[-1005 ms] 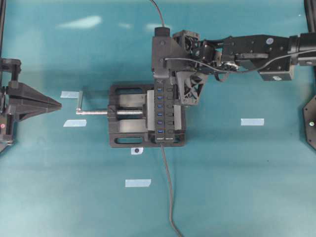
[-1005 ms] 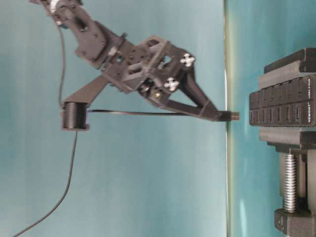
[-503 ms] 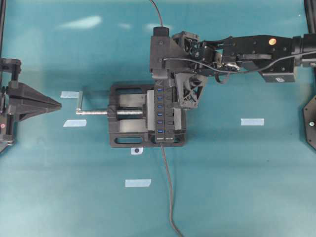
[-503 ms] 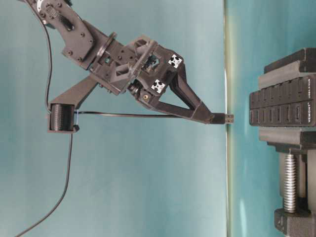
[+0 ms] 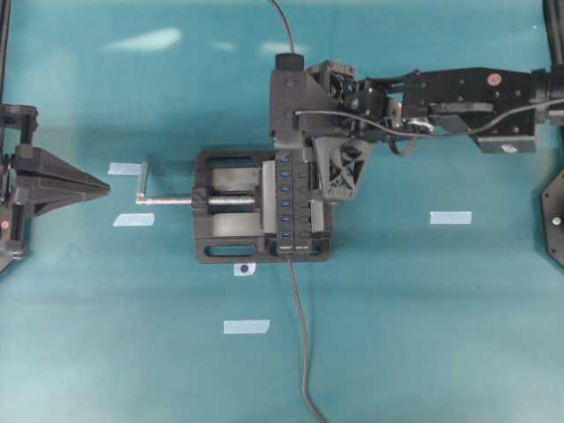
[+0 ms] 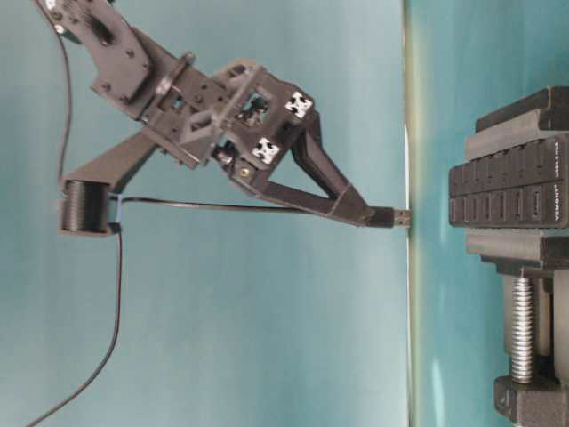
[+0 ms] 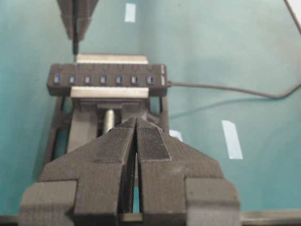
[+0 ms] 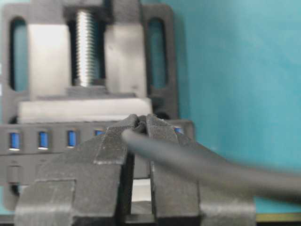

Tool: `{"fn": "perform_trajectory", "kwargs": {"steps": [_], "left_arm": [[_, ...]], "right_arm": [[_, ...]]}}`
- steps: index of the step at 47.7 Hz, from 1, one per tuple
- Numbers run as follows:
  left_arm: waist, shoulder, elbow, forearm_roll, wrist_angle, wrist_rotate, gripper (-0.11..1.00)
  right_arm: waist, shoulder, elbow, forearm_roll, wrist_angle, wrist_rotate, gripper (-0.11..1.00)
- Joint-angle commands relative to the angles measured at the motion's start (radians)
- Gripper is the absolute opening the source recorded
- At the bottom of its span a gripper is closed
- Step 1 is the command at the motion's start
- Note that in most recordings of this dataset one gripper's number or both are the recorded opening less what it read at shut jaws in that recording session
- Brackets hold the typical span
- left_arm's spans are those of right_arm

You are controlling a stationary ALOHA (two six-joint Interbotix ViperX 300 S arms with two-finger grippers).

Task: Insert the USB into the front port of the fixed hub.
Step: 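Lift the held USB plug and carry it toward the hub's front port, then align the USB plug with the front port at the hub's end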

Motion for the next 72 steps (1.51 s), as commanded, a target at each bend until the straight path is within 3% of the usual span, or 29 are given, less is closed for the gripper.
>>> {"fn": "perform_trajectory", "kwargs": {"steps": [1,34,72], "left_arm": [[-0.002,0.005,-0.018,0.002,-0.005,-0.002,0.0],[-0.002,0.005,-0.017,0.002,-0.006,-0.002,0.0],[-0.008,0.005,-0.008,0.002,-0.006,-0.002,0.0]], "right_arm": [[0.023,-0.043,-0.018,0.002,-0.005,0.025,0.07],[0.13,-0.046,0.002,0.002,0.032,0.158,0.07],[0.181,-0.006,0.003,0.002,0.015,0.216,0.07]]}}
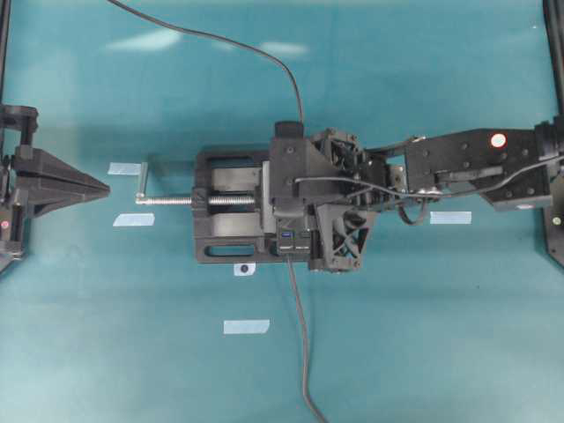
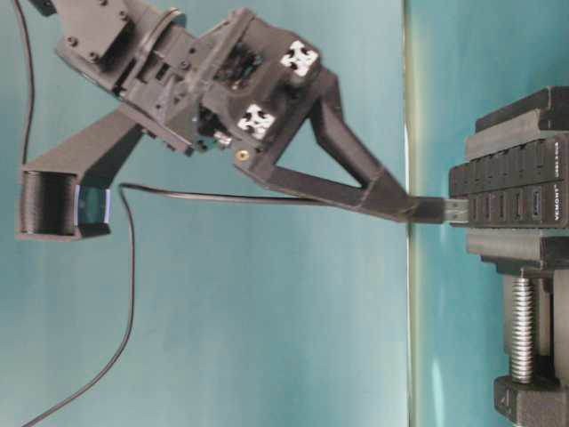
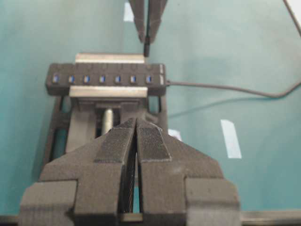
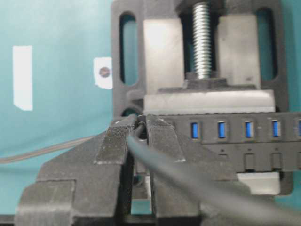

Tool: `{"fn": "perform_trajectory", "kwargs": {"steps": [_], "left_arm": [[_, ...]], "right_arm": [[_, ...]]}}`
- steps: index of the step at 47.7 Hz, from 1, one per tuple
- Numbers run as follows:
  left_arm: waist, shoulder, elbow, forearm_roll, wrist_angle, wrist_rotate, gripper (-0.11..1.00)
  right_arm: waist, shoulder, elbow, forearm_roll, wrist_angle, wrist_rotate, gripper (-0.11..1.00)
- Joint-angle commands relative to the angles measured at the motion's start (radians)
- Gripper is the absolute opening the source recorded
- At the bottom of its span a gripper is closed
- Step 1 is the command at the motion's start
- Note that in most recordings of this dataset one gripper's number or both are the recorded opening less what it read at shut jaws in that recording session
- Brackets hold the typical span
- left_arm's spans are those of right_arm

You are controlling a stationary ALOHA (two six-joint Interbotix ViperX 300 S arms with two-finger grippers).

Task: Insert the USB into the front port of the fixed hub.
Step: 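Align the USB plug with the front port at the hub's end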

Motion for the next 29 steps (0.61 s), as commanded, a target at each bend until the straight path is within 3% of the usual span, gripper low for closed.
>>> {"fn": "perform_trajectory", "kwargs": {"steps": [1,29], "left_arm": [[-0.002,0.005,-0.009,0.003,-0.006,-0.002,0.0],[-0.003,0.005,-0.008,0.002,-0.006,-0.003,0.0]], "right_arm": [[0.009,-0.011,-0.011,0.002,-0.006,0.015,0.07],[0.014,0.008,-0.011,0.0,-0.011,0.021,0.07]]}}
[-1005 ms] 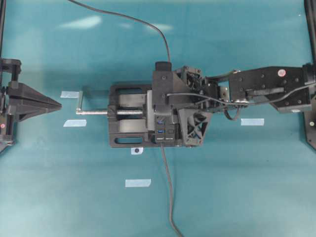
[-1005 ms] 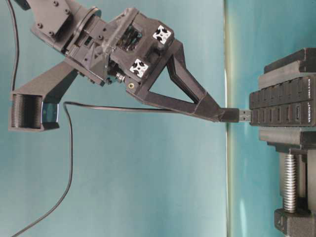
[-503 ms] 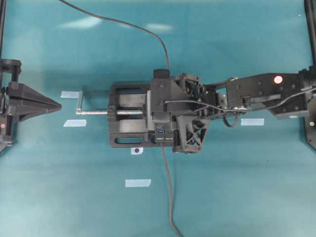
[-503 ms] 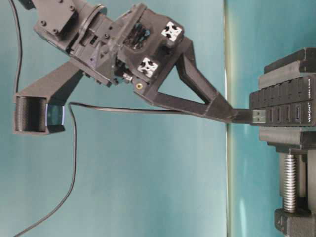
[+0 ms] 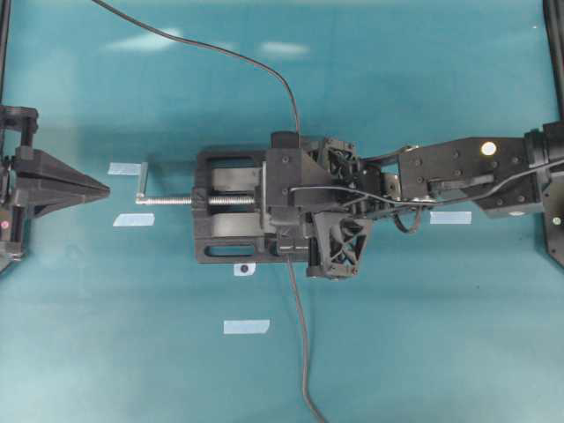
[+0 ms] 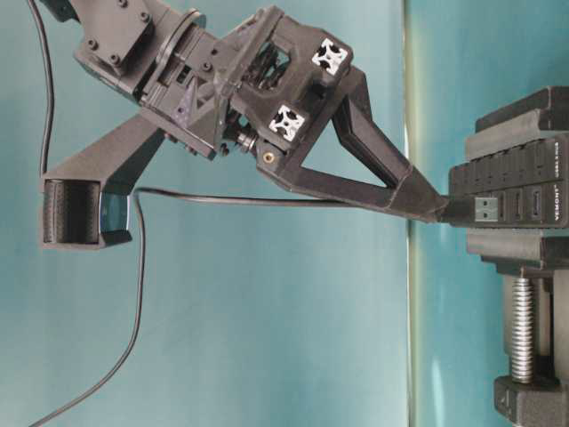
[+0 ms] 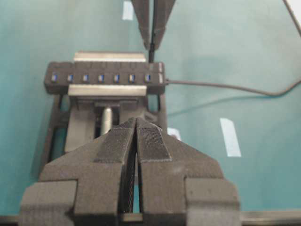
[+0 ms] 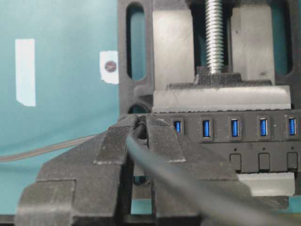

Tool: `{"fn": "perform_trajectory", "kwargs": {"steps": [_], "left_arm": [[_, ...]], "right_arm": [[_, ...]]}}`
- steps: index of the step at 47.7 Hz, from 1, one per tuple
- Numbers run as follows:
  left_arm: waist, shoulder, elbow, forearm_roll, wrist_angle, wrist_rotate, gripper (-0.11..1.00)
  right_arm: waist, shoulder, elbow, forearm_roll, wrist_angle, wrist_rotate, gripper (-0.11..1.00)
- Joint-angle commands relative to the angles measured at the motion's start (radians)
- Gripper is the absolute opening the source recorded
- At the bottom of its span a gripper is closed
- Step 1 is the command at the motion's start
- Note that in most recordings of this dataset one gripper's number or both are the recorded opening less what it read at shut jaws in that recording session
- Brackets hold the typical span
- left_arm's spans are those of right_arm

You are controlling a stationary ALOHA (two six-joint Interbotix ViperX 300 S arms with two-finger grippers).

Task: Insert the USB into the front port of the fixed hub.
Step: 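Align the USB plug with the front port at the hub's end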

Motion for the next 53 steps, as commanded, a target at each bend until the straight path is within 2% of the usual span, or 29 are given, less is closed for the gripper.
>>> {"fn": "perform_trajectory", "kwargs": {"steps": [1,53], "left_arm": [[0.0,0.005,-0.009,0.005,-0.006,-0.002,0.0],[0.0,0.005,-0.008,0.003,-0.006,-0.018,0.0]], "right_arm": [[0.006,-0.015,-0.011,0.0,-0.006,0.009,0.07],[0.003,0.018,0.006,0.0,-0.031,0.011,0.07]]}}
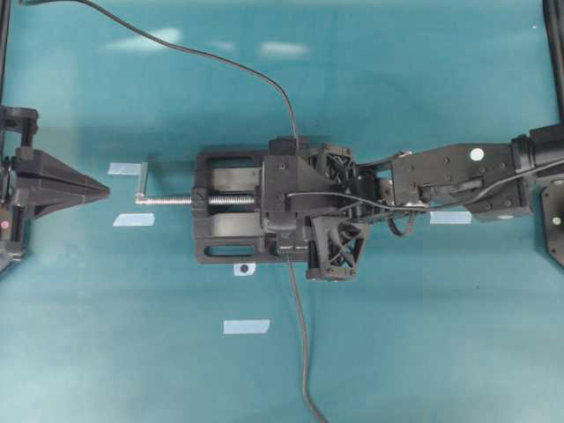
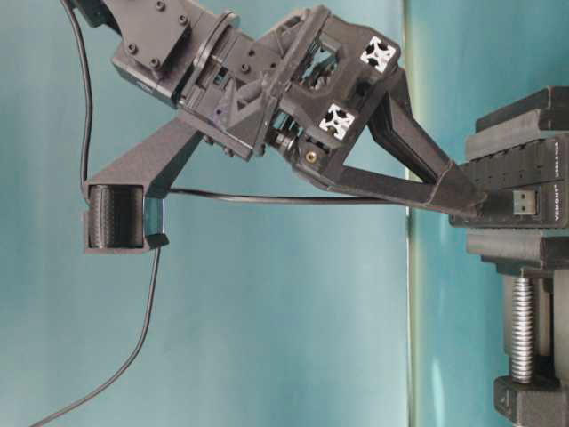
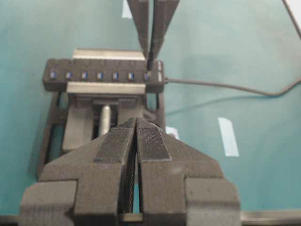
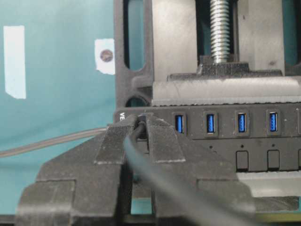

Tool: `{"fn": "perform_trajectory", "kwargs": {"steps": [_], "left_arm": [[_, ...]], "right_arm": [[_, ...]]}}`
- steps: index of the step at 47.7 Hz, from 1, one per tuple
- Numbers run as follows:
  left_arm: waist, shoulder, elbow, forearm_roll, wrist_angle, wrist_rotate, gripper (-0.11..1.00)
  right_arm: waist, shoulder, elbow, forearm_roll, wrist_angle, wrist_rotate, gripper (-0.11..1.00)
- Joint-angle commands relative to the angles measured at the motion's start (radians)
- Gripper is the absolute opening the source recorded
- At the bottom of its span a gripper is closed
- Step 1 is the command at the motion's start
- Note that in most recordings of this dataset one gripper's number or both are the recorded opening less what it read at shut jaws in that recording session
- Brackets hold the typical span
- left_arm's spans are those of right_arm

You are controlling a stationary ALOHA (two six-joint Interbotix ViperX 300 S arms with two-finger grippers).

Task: Insert the USB into the front port of the fixed hub.
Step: 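Align the USB plug with the front port at the hub's end, then push the USB plug into the front port with the right gripper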

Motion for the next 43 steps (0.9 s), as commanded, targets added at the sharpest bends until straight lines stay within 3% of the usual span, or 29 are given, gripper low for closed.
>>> {"fn": "perform_trajectory", "kwargs": {"steps": [1,43], "left_arm": [[0.0,0.003,-0.011,0.002,-0.006,-0.002,0.0],[0.0,0.003,-0.011,0.002,-0.006,-0.002,0.0]], "right_arm": [[0.002,-0.014,-0.009,0.0,-0.008,0.011,0.07],[-0.005,-0.005,-0.012,-0.008,0.032,0.009,0.07]]}}
